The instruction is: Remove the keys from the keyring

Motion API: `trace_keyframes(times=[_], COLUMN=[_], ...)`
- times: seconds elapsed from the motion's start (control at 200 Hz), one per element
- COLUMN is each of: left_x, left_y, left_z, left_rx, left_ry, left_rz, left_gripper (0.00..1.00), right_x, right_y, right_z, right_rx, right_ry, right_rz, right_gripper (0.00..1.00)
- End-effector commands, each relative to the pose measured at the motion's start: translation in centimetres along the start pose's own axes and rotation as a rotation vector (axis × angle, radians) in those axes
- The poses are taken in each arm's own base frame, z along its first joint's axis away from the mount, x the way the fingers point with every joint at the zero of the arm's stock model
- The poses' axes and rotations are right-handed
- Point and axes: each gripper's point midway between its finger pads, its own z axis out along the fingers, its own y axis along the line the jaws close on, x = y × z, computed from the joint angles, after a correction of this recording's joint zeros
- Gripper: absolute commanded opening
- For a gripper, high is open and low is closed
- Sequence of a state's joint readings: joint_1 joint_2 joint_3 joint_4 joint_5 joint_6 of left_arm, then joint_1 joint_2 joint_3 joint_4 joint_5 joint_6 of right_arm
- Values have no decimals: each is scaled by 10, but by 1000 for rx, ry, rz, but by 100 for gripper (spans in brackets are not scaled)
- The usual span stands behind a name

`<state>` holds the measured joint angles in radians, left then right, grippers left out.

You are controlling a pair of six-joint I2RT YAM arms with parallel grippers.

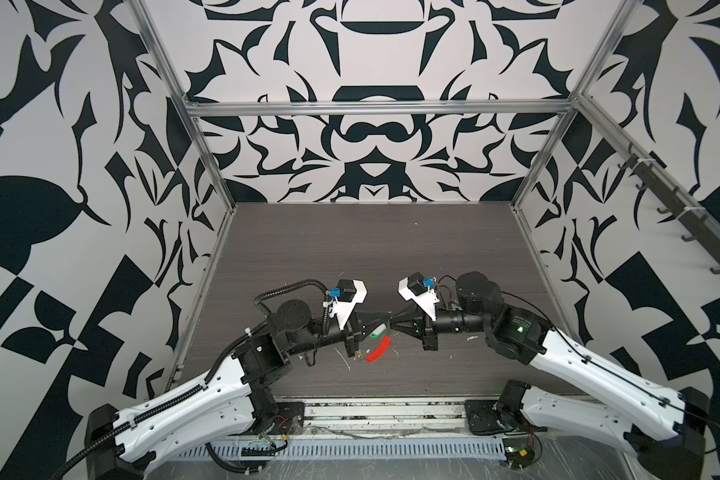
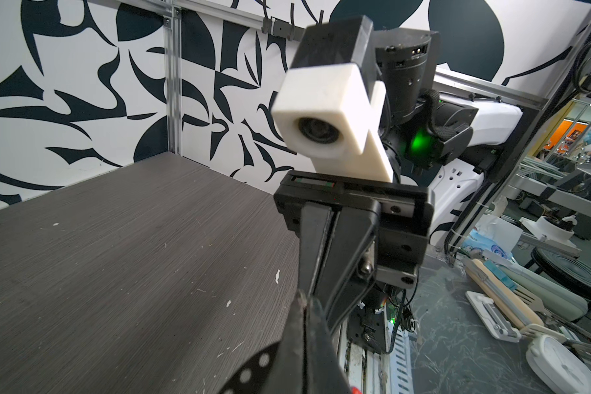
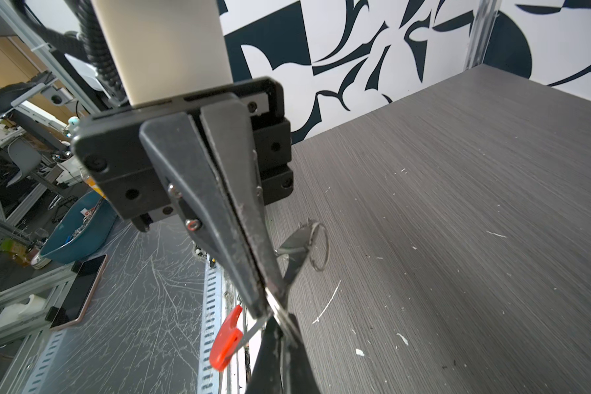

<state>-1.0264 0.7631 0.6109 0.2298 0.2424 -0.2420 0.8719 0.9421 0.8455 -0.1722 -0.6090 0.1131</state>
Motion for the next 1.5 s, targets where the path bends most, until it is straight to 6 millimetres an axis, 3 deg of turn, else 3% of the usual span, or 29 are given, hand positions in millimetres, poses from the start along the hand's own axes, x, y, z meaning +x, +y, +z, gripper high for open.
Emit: trace_keyframes(times=[0.0, 0.445, 0.785, 0.915, 1.025, 1.305, 1.495], left_x=[-30, -31, -28, -29, -29, -30, -31], left_y=[-20, -21, -22, -25, -27, -30, -32], left_z=[-3, -19, -24, -23, -23, -22, -23], left_rx=[89, 64, 57, 74, 87, 106, 112], left_ry=[-123, -128, -107, -100, -98, -93, -99], left_rz=[24, 31, 29, 25, 27, 25, 30], left_gripper=[0, 0, 0, 0, 0, 0, 0], right_x=[-5, 4, -2, -7, -18, -55, -62], right_y=[-6, -12, -3, 1, 7, 30, 37], right_z=[6, -7, -21, -24, -35, -50, -38], right_rx=[12, 91, 100, 95, 104, 38, -42], right_ry=[-37, -23, -14, -28, -67, -201, -213], right_rz=[5, 0, -30, -36, -64, -126, -119], right_gripper=[0, 0, 0, 29, 42, 51, 51])
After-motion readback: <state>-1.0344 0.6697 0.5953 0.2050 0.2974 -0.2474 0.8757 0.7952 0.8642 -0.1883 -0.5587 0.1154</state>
